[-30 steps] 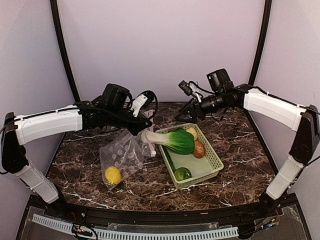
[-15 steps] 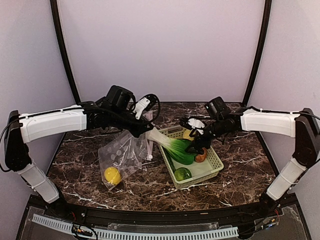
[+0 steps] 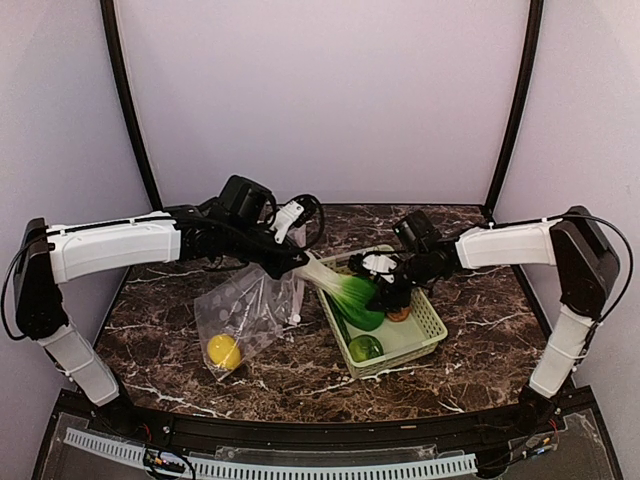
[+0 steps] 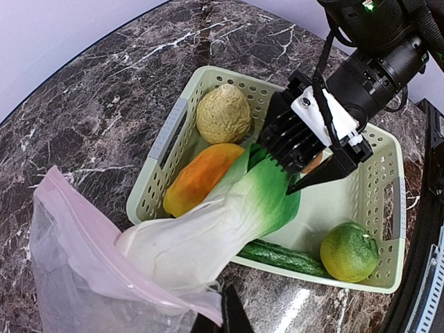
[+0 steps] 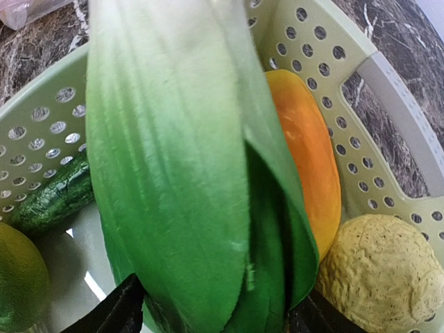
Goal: Place the food in the zip-top bag and seal the zipper
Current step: Adjust the fake vegetable in the zipper food storage bag.
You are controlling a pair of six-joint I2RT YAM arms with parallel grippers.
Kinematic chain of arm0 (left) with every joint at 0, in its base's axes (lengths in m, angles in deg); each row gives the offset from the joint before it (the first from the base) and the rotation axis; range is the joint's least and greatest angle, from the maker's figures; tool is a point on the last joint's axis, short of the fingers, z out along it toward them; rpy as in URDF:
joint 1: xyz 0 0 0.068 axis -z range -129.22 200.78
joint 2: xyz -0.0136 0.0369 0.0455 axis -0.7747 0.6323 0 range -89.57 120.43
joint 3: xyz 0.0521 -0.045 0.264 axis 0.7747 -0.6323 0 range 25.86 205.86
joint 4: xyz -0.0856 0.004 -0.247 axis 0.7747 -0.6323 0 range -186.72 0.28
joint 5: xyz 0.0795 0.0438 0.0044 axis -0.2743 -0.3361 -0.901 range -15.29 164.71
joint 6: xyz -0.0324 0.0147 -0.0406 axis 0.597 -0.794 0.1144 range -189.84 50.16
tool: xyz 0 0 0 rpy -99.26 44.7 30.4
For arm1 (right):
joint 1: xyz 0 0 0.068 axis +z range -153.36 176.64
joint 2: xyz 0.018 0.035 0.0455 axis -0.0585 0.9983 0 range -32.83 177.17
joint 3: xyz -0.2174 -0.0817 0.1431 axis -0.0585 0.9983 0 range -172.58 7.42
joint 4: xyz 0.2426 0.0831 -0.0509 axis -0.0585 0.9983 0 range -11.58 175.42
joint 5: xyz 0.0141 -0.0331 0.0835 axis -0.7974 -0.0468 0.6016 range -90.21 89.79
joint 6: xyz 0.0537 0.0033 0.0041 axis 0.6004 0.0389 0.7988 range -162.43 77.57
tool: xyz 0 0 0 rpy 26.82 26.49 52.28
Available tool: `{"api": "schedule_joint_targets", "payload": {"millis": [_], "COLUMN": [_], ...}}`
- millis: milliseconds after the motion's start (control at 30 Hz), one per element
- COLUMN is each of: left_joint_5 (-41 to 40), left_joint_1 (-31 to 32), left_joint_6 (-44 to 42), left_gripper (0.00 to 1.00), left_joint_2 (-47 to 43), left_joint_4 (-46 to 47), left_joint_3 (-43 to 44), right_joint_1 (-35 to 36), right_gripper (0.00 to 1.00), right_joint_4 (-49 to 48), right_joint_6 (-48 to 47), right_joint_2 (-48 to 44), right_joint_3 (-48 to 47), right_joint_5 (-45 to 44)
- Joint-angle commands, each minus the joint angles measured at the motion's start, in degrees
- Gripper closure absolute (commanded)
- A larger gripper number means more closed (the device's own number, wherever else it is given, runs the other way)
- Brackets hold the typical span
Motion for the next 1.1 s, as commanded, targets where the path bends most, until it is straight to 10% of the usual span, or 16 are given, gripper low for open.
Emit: {"api": "schedule_joint_targets", "payload": {"millis": [0, 667, 1067], "left_joint_5": [-0.92, 7.00, -1.80], "left_joint_1": [-0.08, 4.61, 5.37], "left_joint_6": [0.07, -3.03, -9.48], "left_gripper": [0.99, 0.99, 0.99], "left_joint_2": [-0.08, -6.43, -11.61], "left_joint_4": [-0.82, -0.40, -6.68], "left_joint_3": [1.45, 2.94, 2.34], "right_joint_1": [0.78, 7.32, 2.91], "right_gripper": [0.61, 0.90, 1.00], "right_joint_4": [-0.63, 28.32, 44.10], "right_joint_6": [-1.58, 2.15, -4.20], "right_joint_2": [0.14, -0.64, -5.86], "right_joint_3": [-2.51, -27.04, -33.48], "right_joint_5": [0.89, 16.62, 37.11]}}
